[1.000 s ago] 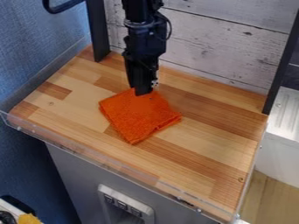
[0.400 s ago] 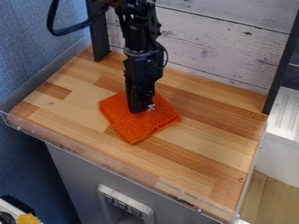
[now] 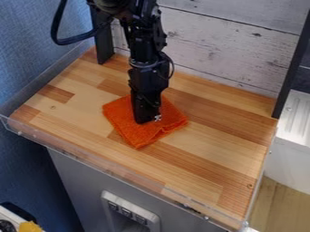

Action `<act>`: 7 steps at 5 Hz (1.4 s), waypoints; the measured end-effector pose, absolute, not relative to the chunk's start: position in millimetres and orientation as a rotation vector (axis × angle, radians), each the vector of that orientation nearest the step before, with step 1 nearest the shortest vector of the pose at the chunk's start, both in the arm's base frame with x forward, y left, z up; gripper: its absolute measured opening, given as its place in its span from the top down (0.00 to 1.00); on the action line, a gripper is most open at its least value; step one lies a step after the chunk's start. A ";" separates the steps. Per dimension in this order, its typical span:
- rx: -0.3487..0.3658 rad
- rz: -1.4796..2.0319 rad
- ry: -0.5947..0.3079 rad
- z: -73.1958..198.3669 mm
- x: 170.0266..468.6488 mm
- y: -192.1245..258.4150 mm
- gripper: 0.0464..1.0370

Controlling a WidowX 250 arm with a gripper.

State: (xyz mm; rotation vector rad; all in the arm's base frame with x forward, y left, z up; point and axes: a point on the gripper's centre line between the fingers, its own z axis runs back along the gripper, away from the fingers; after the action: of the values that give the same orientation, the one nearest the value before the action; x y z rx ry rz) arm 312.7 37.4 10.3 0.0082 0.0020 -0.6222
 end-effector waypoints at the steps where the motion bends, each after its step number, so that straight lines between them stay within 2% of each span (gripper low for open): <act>1: 0.012 -0.586 -0.010 9.5 323.4 39.5 0.99; 7: -0.002 -0.073 -0.004 8.7 362.1 94.4 0.99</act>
State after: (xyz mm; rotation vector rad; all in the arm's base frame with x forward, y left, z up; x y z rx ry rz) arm 362.1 94.4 8.7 -0.0016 -0.0037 -0.0735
